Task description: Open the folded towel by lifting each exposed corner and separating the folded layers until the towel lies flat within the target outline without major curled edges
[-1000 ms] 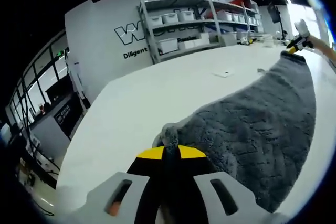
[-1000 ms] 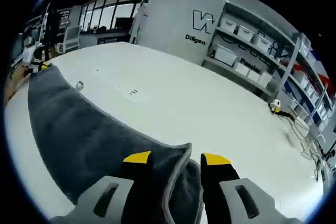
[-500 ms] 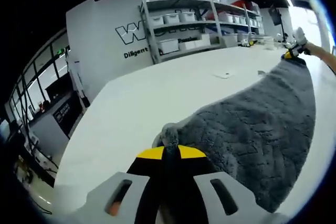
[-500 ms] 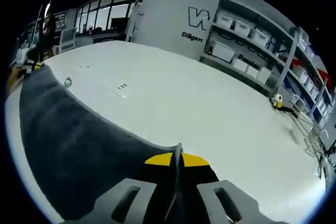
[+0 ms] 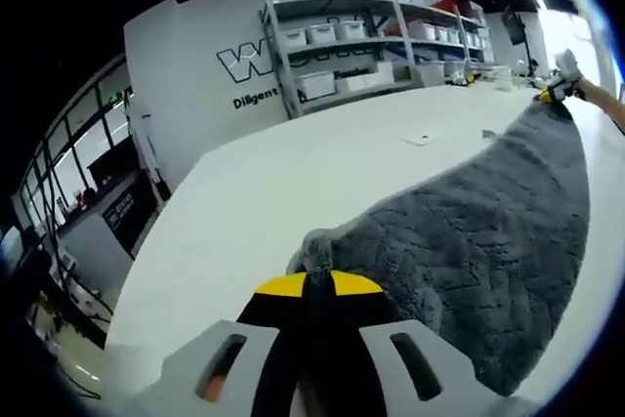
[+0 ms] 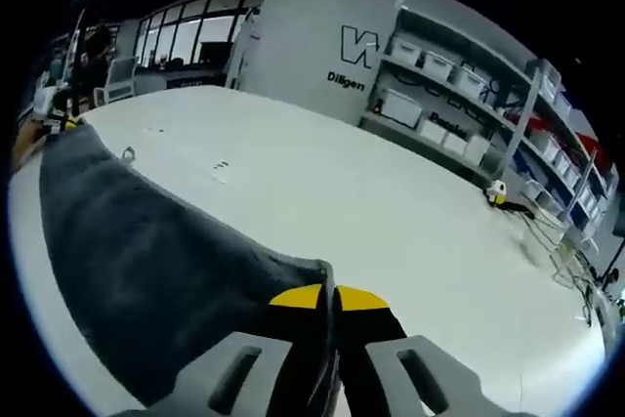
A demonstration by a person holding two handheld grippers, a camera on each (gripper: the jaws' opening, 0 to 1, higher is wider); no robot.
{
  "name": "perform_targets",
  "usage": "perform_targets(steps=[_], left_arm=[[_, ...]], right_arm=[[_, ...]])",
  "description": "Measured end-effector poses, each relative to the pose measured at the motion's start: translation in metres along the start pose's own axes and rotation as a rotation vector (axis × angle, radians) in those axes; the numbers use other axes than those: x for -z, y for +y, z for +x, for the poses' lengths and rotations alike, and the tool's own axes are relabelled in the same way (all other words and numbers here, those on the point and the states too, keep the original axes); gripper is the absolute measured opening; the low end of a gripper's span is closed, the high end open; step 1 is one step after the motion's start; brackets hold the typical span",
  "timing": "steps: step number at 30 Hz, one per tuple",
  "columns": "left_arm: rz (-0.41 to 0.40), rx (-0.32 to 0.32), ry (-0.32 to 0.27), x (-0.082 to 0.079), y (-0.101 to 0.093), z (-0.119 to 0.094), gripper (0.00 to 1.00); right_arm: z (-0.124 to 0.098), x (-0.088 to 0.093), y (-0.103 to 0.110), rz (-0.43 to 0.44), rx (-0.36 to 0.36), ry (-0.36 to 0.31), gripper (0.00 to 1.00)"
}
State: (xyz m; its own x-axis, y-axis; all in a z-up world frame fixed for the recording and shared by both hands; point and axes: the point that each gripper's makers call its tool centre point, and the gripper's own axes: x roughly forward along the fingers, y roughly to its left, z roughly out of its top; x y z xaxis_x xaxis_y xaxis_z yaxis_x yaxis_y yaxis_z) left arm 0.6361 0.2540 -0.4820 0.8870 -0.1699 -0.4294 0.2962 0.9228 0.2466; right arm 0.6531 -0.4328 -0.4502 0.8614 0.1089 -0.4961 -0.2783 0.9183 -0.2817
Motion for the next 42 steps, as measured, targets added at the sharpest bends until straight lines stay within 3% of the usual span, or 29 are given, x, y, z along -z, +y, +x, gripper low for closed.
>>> perform_targets(steps=[7,18,37,42], left_arm=[[0.013,-0.013,-0.010,-0.009,0.002,-0.013,0.06],[0.022,-0.023,-0.068,-0.021,0.004,-0.048,0.06],[0.032,0.019,-0.063,-0.007,-0.017,-0.110,0.06],[0.045,0.027,-0.039,0.006,-0.022,-0.129,0.06]], right_arm=[[-0.022,-0.003,-0.006,0.000,-0.002,-0.050,0.00],[-0.052,0.007,-0.002,-0.013,0.007,-0.092,0.00],[-0.118,0.036,0.016,-0.007,-0.070,-0.078,0.01],[-0.141,0.053,0.025,0.009,-0.112,-0.066,0.00]])
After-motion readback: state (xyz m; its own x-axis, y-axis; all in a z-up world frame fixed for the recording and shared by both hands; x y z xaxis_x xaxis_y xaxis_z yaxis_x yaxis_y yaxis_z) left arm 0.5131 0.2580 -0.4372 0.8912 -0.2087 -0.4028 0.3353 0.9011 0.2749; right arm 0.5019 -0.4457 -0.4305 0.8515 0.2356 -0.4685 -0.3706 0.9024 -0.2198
